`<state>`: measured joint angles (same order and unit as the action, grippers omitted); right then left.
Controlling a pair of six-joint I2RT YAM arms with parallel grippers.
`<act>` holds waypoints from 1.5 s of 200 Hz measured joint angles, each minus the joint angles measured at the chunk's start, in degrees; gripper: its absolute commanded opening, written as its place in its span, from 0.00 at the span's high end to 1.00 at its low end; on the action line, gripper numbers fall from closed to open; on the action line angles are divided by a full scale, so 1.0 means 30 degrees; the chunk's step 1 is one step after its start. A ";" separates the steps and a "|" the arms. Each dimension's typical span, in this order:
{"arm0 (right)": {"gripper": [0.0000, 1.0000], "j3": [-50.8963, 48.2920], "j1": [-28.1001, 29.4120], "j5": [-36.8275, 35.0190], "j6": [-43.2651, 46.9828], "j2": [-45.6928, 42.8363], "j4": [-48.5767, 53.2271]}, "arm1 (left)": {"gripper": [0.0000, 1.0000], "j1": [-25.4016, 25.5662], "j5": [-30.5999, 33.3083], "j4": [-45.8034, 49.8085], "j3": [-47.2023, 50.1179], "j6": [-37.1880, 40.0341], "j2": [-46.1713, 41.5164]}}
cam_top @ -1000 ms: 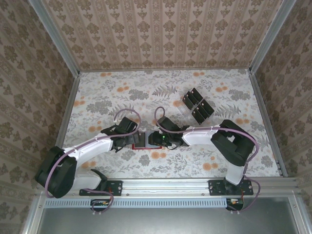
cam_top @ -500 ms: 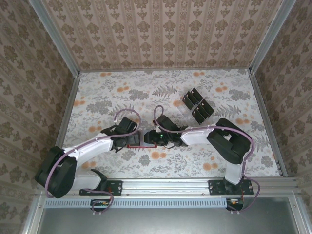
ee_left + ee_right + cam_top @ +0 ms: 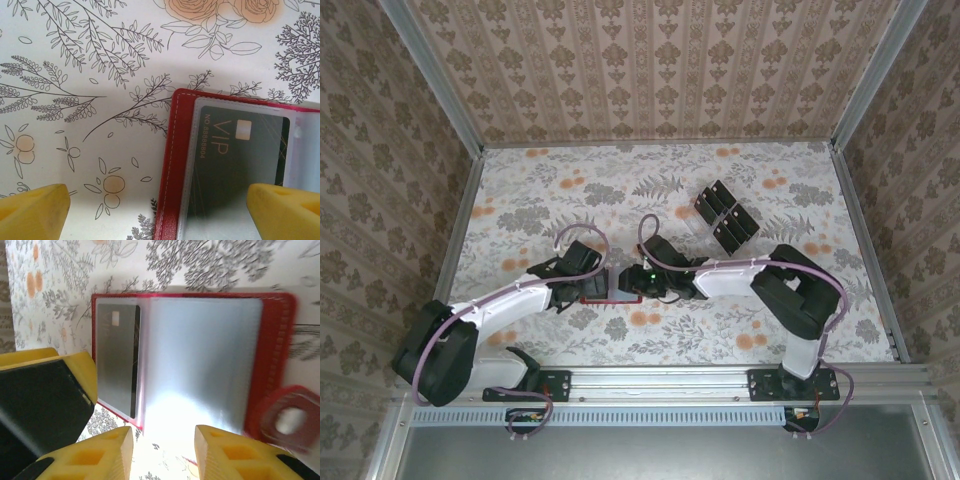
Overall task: Put the credit cards into the card holder
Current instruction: Flip over the card slot in the card holder.
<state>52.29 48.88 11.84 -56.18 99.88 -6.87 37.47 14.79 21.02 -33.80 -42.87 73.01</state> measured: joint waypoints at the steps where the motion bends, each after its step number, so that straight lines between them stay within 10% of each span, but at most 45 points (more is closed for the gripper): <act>1: 0.62 -0.0007 0.0007 -0.0044 0.0000 -0.0044 0.0015 | 0.00 0.0007 0.0000 -0.0007 0.0000 0.0000 0.0000; 300: 0.70 0.0634 0.1297 -0.1362 -0.1282 0.1166 0.1326 | 0.00 0.0000 0.0000 -0.0204 0.0029 0.0146 0.0007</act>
<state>54.19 52.77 7.75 -60.03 103.37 -2.90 37.47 14.79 20.40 -33.71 -42.44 73.03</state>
